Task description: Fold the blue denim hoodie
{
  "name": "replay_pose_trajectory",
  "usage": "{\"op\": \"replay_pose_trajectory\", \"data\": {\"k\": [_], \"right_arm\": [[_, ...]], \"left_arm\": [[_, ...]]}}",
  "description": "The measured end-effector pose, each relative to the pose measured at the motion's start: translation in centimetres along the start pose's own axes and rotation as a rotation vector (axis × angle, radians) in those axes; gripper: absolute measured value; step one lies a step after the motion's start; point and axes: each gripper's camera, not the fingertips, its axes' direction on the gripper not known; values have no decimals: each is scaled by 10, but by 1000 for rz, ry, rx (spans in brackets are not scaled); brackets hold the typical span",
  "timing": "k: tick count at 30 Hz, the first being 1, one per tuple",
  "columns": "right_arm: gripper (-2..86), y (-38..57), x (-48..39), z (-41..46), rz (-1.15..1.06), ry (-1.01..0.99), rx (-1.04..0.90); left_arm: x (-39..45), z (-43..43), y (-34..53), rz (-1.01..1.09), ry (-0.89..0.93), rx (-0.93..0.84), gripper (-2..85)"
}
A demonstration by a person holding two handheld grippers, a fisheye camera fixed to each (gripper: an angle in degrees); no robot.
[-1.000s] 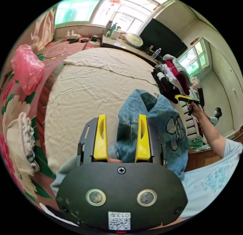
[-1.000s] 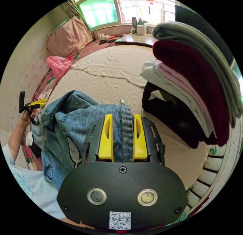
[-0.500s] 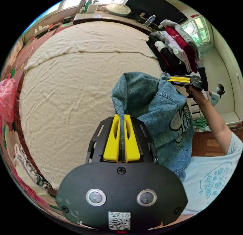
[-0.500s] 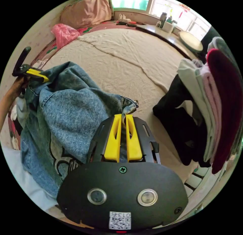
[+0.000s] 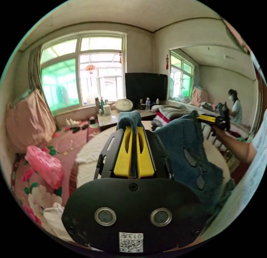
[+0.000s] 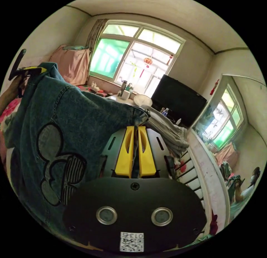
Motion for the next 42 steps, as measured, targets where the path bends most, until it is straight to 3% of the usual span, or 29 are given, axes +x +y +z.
{"op": "replay_pose_trajectory", "data": {"k": [4, 8, 12, 14, 18, 22, 26, 28, 30, 32, 35, 38, 42], "right_arm": [[40, 8, -20, 90, -37, -48, -331], [68, 50, -16, 52, -32, -36, -286], [86, 118, -2, 21, 6, -82, -428], [112, 172, 14, 3, 154, -200, -545], [127, 241, 20, -18, 277, -288, -660], [123, 289, 34, -19, 442, -427, -735], [45, 305, 34, -7, 459, -575, -779], [22, 302, 32, -4, 428, -633, -795], [13, 292, 33, -8, 354, -533, -830], [11, 270, 45, -39, 254, -370, -785], [17, 261, 82, -93, 273, -254, -685], [69, 284, 102, -116, 369, -356, -618], [120, 317, 77, -94, 397, -496, -693]], "left_arm": [[-53, 96, 31, -230, 142, -355, 30], [-80, 52, 67, -344, 97, -299, 90], [-69, -2, 127, -286, 18, -538, 131], [-65, -32, 162, -346, -56, -609, 141], [-60, -106, 242, -653, -177, -613, 190], [-59, -125, 293, -918, -149, -581, 241], [-68, -103, 300, -973, -80, -601, 238], [-80, -87, 294, -935, -59, -648, 125], [-89, -87, 288, -968, -5, -596, 49], [-95, -92, 272, -925, 4, -583, 38], [-91, -104, 245, -771, 16, -577, 32], [-92, -113, 244, -742, -5, -571, 35], [-99, -116, 273, -914, 89, -458, 73]]}}
